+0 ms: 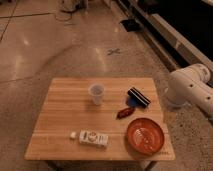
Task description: Place the eraser in the ceramic cup
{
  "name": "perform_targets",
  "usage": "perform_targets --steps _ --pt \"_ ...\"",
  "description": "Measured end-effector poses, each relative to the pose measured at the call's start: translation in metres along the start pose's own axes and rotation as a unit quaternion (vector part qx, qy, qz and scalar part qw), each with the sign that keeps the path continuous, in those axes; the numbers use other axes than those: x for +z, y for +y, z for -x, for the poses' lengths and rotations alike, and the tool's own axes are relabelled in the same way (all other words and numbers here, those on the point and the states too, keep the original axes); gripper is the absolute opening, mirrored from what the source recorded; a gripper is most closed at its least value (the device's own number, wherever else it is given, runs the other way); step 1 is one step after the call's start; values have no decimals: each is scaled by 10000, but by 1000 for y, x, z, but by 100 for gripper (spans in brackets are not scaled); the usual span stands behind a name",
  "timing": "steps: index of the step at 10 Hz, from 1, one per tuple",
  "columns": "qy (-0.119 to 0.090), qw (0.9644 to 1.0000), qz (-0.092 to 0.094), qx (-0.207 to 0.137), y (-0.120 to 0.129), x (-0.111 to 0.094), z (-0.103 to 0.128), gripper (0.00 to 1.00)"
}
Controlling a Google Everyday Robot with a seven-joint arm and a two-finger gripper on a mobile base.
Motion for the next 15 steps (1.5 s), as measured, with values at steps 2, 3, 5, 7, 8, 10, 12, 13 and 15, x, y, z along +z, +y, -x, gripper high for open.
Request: perform_targets --steps 2,3,5,7,8,10,12,13,15 --pt "-104 9998 -150 47 -24 15 22 65" --pt "-132 9996 -241 109 -36 23 31 65" --pt "-161 9987 -406 253 -62 41 50 65" --pt "-209 9980 -488 350 -81 56 69 65" --pt "-251 9975 -519 409 -95 68 85 65" --pt "-297 9973 -507 432 -111 84 105 65" --pt "-313 9977 -418 431 -124 103 119 65" --pt "-315 9978 -371 449 -132 112 123 65" --pt "-303 9976 -312 544 -150 128 124 65"
